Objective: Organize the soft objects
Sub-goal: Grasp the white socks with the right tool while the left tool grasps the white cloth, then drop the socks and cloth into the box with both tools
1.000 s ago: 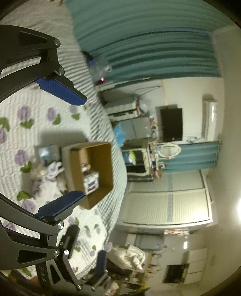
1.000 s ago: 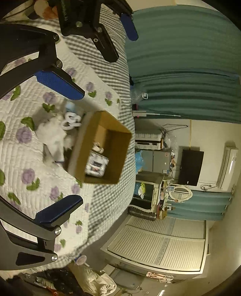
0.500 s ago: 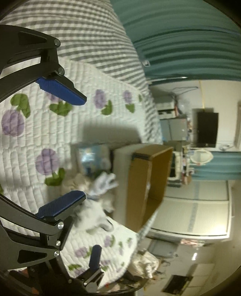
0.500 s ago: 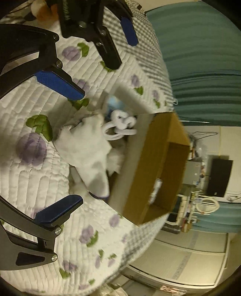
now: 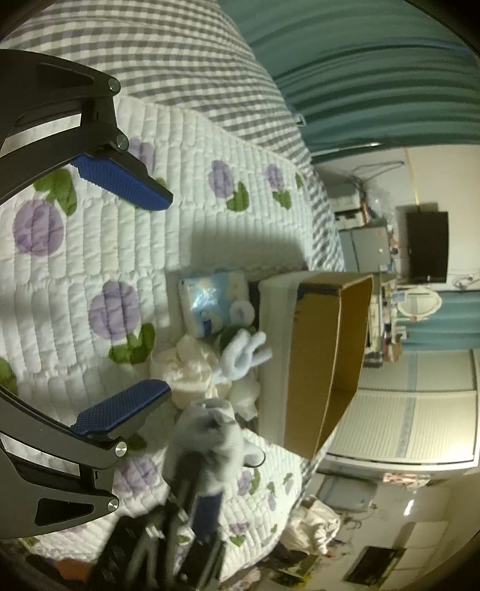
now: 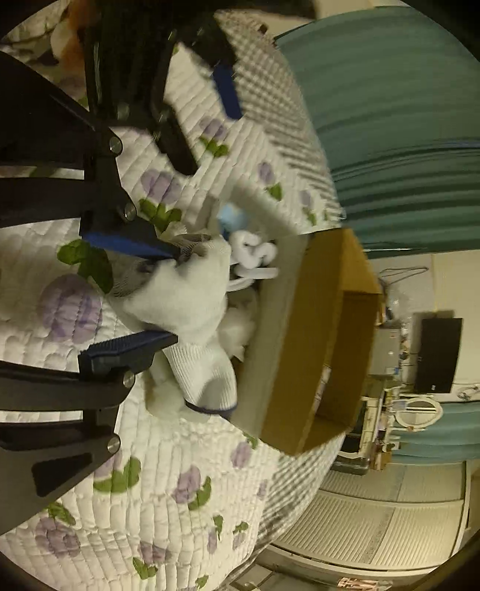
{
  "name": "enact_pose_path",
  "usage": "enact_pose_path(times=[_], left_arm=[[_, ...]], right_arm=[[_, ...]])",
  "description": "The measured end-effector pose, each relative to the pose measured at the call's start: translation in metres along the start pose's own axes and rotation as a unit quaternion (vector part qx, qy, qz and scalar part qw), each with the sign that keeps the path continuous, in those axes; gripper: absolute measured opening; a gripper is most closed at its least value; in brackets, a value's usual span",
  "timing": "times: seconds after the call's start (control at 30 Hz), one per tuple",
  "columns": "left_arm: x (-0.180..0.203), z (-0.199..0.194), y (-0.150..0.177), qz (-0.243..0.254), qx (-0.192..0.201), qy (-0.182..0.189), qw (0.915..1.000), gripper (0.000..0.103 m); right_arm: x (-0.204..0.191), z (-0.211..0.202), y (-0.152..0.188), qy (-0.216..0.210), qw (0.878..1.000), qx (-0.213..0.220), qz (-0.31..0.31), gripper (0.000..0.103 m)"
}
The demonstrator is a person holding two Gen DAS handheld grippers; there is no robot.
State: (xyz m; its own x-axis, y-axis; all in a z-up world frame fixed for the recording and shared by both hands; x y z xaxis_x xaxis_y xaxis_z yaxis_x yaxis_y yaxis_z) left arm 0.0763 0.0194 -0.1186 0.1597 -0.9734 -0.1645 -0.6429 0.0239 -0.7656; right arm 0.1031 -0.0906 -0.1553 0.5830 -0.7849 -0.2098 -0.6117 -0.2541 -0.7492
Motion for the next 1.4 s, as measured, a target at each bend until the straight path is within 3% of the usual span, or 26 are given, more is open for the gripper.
enact_pose_path(times=[0.2, 0.43, 0.57, 0.7, 0.8, 1.07, 1.4], left_arm=[[0.024, 0.009, -0.004, 0.005, -0.011, 0.032, 0.9994, 0.093], [0.054, 0.048, -0.007, 0.012, -0.046, 0.055, 0.9974, 0.085], [0.062, 0.072, -0.001, 0.017, -0.069, 0.062, 0.9955, 0.058], [0.059, 0.064, 0.002, 0.018, -0.060, 0.075, 0.9952, 0.033], [0.056, 0.052, 0.005, 0.031, -0.051, 0.068, 0.9959, 0.024], [0.034, 0.014, 0.007, 0.028, -0.047, 0.075, 0.9957, 0.019], [0.026, -0.052, -0.029, 0.026, 0.023, 0.074, 0.9966, 0.019]], right_arm=[[0.008, -0.041, -0.011, 0.034, 0.998, 0.046, -0.013, 0.033], [0.035, -0.034, -0.012, 0.094, 0.995, 0.040, 0.000, 0.033], [0.048, -0.024, -0.005, 0.101, 0.994, 0.027, 0.012, 0.033], [0.052, -0.025, -0.005, 0.101, 0.994, 0.029, 0.019, 0.033], [0.051, -0.029, -0.006, 0.106, 0.994, 0.034, 0.023, 0.033], [0.035, -0.051, -0.009, 0.097, 0.993, 0.056, 0.024, 0.033], [0.004, -0.093, -0.021, 0.076, 0.993, 0.094, 0.012, 0.033]])
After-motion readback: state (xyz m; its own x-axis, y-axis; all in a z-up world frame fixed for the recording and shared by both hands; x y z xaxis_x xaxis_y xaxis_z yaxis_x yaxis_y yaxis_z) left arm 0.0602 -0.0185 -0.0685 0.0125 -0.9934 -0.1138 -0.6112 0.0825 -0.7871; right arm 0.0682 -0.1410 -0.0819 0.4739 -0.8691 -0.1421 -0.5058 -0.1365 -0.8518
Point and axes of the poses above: each gripper's, at about its wrist camera, not at the fingertips, and z roughly the way its jaws point, x to its right, y to its underside, the point moved 1 cm from there along z, roughly the way its jaws point, and after that the axes turned 14 degrees about -y, right-handed, at the moved point
